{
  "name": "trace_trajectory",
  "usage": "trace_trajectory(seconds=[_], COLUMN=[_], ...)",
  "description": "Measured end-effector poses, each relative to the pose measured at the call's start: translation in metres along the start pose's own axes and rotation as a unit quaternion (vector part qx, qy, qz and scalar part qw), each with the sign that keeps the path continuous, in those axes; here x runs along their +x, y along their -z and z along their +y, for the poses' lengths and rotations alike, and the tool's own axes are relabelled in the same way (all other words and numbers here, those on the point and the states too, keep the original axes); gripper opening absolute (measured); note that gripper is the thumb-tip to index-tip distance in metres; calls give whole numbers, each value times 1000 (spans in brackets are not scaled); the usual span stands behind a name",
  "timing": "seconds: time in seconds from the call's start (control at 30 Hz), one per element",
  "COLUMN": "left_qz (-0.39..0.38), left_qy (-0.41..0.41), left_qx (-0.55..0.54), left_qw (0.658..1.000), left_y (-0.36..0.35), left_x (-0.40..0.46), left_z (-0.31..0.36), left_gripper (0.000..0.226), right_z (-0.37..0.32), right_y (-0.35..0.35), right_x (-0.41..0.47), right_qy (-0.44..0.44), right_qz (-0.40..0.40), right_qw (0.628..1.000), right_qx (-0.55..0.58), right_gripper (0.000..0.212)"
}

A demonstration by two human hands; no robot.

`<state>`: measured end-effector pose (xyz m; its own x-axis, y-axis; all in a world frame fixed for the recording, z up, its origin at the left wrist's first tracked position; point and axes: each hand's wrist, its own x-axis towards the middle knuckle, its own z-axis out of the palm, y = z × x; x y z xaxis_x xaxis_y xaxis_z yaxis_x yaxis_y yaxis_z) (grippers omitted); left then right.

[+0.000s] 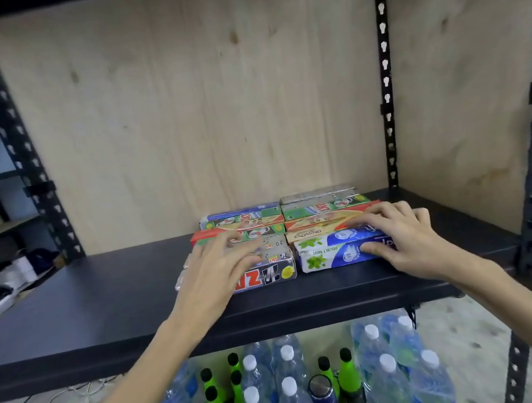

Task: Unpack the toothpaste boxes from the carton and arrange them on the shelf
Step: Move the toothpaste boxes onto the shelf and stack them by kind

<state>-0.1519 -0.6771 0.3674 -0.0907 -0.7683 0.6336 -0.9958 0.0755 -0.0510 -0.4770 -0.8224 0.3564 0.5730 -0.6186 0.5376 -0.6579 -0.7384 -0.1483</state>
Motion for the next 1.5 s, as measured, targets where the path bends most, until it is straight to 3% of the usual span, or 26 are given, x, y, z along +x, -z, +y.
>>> trace_trajectory(seconds=[0.17,0.37,0.5,0.6,0.73,0.87,1.0,1.2,1.3,1.5], left_qz=[10,26,44,72,135,190,69,-126,-220,-356], left_qy=[14,36,49,31,57,42,104,292,376,528], left_qx=[-51,-31,-32,-44,-94,-126,-154,-117,-109,-123], left_qw=[999,999,997,996,985,973,980,941,893,761], left_y=[1,-3,-3,3,2,-28,-78,-150,-181,-238], left_x=[8,6,3,-7,-60,-156,-247,-364,-415,-491], left_z=[4,5,8,13,43,75,93,89,82,80], left_gripper=[50,40,33,35,35,31,32,43,49,55], right_z=[4,-4,-20,-41,-88,-136,-163,-168,-163,-148], right_y=[-6,-8,-7,-5,-14,-65,-152,-268,-311,-396], right_x=[1,-7,-17,-32,-76,-142,-218,-318,-351,-372], right_qy=[-3,-5,-18,-45,-52,-51,-98,-197,-219,-208], right_qz=[22,47,89,141,225,237,148,-17,-109,-274], right_qw=[1000,999,996,988,966,956,965,967,961,937], right_qx=[9,8,-12,46,114,168,194,161,132,60], right_gripper=[44,52,56,52,48,47,48,53,52,65])
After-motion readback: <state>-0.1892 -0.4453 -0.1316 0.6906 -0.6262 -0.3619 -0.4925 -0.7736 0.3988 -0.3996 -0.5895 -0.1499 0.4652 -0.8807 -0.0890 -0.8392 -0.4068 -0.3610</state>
